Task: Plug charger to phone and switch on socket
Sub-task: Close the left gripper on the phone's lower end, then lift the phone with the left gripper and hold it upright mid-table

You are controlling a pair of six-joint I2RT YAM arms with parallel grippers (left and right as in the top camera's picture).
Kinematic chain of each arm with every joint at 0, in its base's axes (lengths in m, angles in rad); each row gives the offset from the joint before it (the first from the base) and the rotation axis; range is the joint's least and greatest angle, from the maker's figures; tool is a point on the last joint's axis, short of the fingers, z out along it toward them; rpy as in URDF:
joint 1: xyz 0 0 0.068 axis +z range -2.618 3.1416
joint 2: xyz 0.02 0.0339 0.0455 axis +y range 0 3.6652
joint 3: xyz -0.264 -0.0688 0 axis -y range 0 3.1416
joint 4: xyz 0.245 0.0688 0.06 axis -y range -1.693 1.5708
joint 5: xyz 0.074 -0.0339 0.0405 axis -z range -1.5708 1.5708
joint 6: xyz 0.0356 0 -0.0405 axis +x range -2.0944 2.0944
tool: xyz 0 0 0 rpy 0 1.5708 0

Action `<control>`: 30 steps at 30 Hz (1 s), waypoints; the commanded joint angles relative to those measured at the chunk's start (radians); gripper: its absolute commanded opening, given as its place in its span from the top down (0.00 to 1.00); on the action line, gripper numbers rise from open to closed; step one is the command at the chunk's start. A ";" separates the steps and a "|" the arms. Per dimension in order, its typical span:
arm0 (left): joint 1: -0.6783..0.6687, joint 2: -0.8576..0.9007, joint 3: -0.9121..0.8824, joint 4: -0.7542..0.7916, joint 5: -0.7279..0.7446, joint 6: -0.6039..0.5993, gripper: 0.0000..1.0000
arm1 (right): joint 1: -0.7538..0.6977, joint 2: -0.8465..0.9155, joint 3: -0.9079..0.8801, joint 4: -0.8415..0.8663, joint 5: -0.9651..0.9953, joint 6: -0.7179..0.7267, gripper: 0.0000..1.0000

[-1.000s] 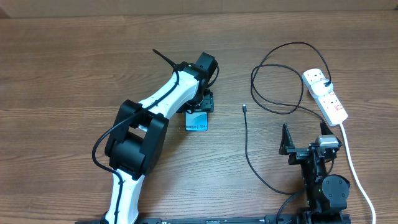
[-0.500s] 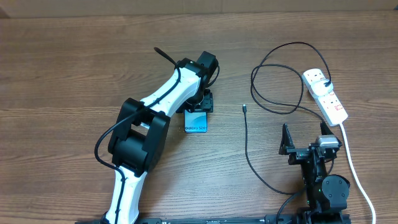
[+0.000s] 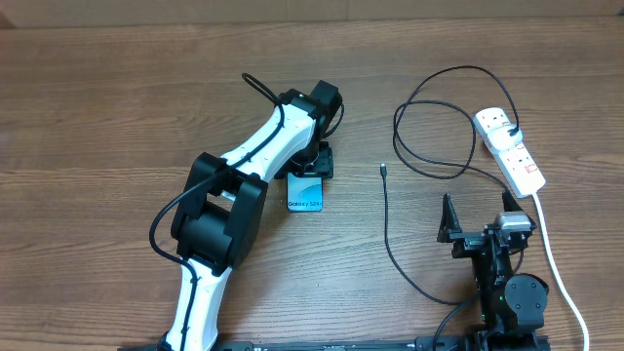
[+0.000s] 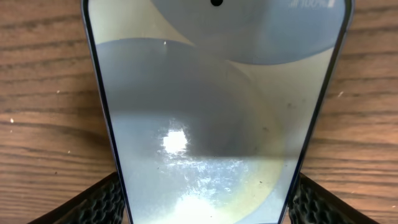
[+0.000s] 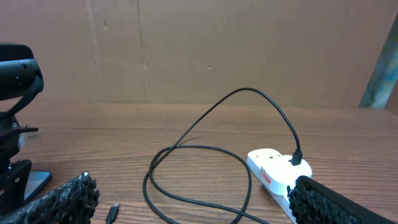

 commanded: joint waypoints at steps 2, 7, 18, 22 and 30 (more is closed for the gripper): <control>0.005 0.013 0.035 -0.012 -0.013 -0.006 0.26 | -0.003 -0.009 -0.011 0.007 -0.005 -0.001 0.00; 0.006 0.013 0.061 -0.040 -0.016 -0.005 0.27 | -0.003 -0.009 -0.011 0.007 -0.005 -0.001 0.00; 0.014 0.013 0.105 -0.091 0.027 -0.005 0.27 | -0.003 -0.009 -0.011 0.007 -0.005 -0.001 0.00; 0.031 0.013 0.147 -0.141 0.082 -0.006 0.27 | -0.003 -0.009 -0.011 0.007 -0.005 -0.001 0.00; 0.077 0.013 0.189 -0.195 0.252 -0.005 0.26 | -0.003 -0.009 -0.011 0.007 -0.005 -0.001 0.00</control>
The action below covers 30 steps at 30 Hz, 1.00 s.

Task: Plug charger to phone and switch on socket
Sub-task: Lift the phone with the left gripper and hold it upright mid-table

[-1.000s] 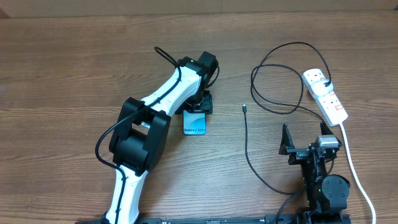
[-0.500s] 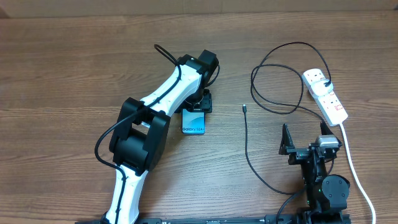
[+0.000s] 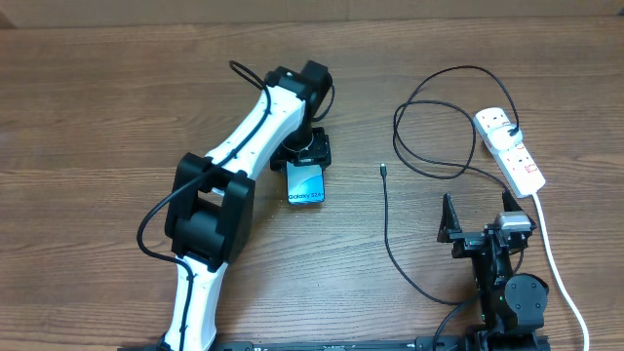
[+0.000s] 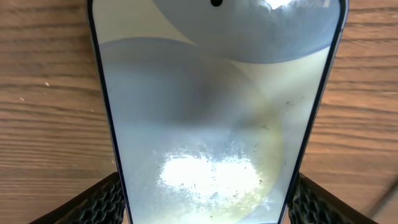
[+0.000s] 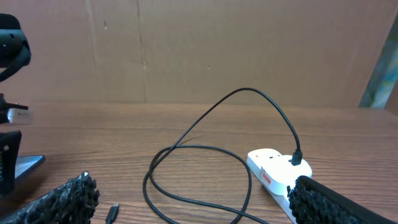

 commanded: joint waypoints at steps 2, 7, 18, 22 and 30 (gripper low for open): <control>0.031 0.008 0.031 -0.018 0.170 -0.005 0.26 | -0.003 -0.009 -0.011 0.006 -0.005 -0.002 0.00; 0.064 0.008 0.031 -0.022 0.314 -0.005 0.27 | -0.003 -0.009 -0.011 0.006 -0.005 -0.002 0.00; 0.143 0.008 0.031 -0.021 0.674 -0.005 0.26 | -0.003 -0.009 -0.011 0.006 -0.005 -0.002 0.00; 0.174 0.008 0.031 -0.021 0.829 -0.005 0.26 | -0.003 -0.009 -0.011 0.006 -0.005 -0.002 0.00; 0.227 0.008 0.031 -0.019 1.083 -0.008 0.27 | -0.003 -0.009 -0.011 0.006 -0.005 -0.002 0.00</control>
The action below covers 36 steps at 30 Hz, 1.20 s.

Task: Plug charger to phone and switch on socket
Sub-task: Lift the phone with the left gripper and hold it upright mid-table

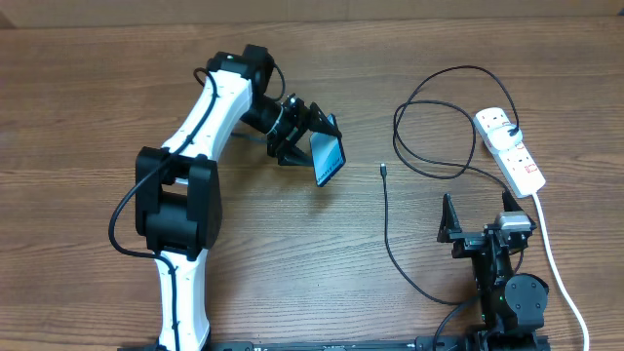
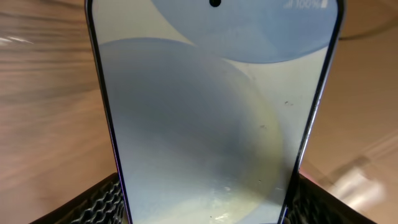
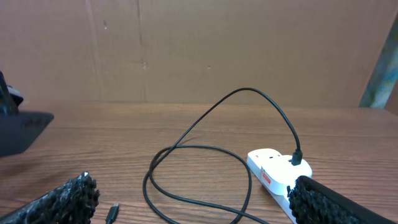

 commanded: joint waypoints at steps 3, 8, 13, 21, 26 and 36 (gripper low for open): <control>0.034 0.008 0.027 0.001 0.234 -0.046 0.27 | -0.003 -0.009 -0.011 0.007 -0.005 -0.001 0.00; 0.061 0.008 0.027 0.006 0.307 -0.088 0.27 | -0.003 -0.009 -0.011 0.007 -0.005 -0.001 0.00; 0.085 0.008 0.027 0.005 0.391 -0.088 0.27 | -0.003 -0.009 -0.011 0.007 -0.004 -0.001 0.00; 0.107 0.008 0.027 0.006 0.489 -0.080 0.29 | -0.003 -0.009 -0.011 0.007 -0.005 -0.001 0.00; 0.107 0.008 0.027 0.014 0.559 -0.078 0.30 | -0.003 -0.009 -0.011 0.007 -0.005 -0.001 0.00; 0.111 0.008 0.027 0.013 0.575 -0.080 0.30 | -0.003 -0.009 -0.011 0.007 -0.005 -0.001 0.00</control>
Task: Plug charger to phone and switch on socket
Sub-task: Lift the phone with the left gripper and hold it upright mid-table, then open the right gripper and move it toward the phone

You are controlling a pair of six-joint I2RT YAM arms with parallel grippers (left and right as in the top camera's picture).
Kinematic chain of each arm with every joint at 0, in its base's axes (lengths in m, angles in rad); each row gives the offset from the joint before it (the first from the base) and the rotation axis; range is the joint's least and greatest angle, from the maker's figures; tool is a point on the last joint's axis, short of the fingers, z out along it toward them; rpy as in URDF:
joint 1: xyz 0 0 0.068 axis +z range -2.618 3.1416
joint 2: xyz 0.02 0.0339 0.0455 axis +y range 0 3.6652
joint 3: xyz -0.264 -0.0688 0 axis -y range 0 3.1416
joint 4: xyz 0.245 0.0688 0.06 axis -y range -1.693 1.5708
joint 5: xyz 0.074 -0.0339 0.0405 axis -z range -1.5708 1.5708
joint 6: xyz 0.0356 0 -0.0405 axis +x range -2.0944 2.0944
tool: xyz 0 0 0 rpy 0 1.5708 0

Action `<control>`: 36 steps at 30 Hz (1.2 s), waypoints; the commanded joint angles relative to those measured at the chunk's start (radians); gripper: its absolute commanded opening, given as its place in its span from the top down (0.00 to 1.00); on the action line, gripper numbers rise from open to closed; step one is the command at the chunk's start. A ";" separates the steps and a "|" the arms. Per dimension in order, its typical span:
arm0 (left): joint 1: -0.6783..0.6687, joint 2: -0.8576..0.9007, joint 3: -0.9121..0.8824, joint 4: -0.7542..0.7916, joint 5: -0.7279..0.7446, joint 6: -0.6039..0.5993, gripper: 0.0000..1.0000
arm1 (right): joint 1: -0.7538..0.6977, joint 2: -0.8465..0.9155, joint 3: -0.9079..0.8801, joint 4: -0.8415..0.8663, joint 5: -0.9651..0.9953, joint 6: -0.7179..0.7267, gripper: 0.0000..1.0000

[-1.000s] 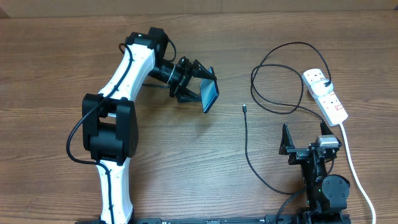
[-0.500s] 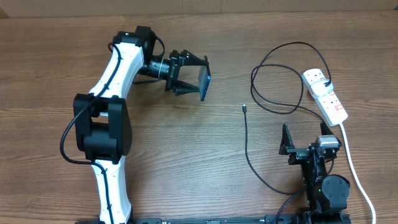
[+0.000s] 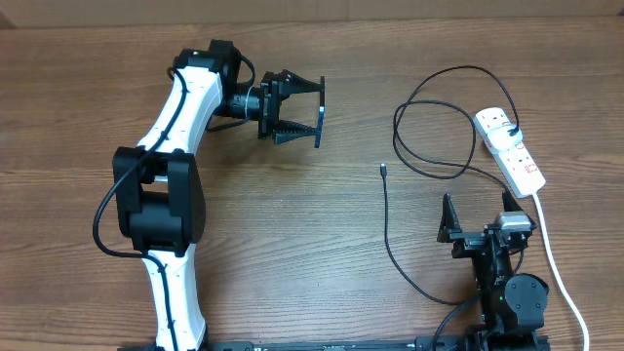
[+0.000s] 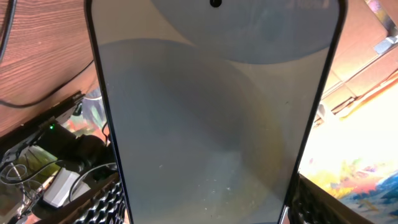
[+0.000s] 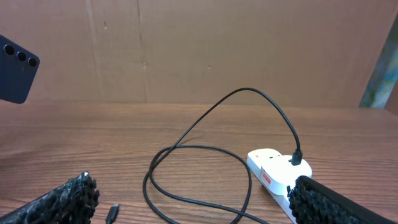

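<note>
My left gripper [image 3: 310, 109] is shut on the phone [image 3: 321, 115], holding it off the table at the back centre, edge-on to the overhead camera. In the left wrist view the phone's grey screen [image 4: 211, 112] fills the frame between my fingers [image 4: 102, 202]. The right wrist view shows its dark blue back [image 5: 15, 68] with its lenses at the far left. The black charger cable's free plug [image 3: 383, 169] lies on the wood, also in the right wrist view [image 5: 112, 213]. The white socket strip [image 3: 509, 146] lies at the right with the cable plugged in. My right gripper [image 3: 478, 222] rests open at the front right.
The cable loops [image 3: 439, 136] across the wooden table [image 3: 97, 224] between the plug tip and the strip, then runs toward the right arm. The strip's white lead [image 3: 556, 263] trails to the front right edge. A cardboard wall [image 5: 217, 43] stands behind the table.
My left gripper has swung the phone farther back and higher, from tilted with its screen showing overhead to edge-on. The right arm, cable and strip have not moved.
The phone was first low at the table's centre, screen up, with my left gripper shut on it. A second later it was much the same, slightly shifted. Then it was lifted and tilted toward the right, and now it is held upright off the table.
</note>
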 commanded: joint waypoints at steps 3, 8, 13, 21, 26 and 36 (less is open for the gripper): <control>0.012 0.008 0.027 0.000 0.069 -0.002 0.30 | -0.003 -0.009 -0.011 0.006 -0.005 -0.002 0.00; 0.021 0.008 0.027 0.000 0.069 -0.002 0.30 | -0.003 -0.009 -0.011 0.006 -0.005 -0.002 0.00; 0.023 0.008 0.027 0.000 0.069 -0.002 0.30 | -0.003 -0.009 -0.011 0.006 -0.005 -0.002 0.00; 0.024 0.008 0.027 0.000 0.069 -0.002 0.30 | -0.003 -0.009 -0.011 0.006 -0.005 -0.002 0.00; 0.024 0.008 0.027 0.000 0.069 -0.002 0.30 | -0.003 -0.009 -0.011 0.006 -0.005 -0.002 0.00; 0.024 0.008 0.027 0.000 0.069 -0.006 0.31 | -0.003 -0.009 -0.011 0.006 -0.005 -0.002 0.00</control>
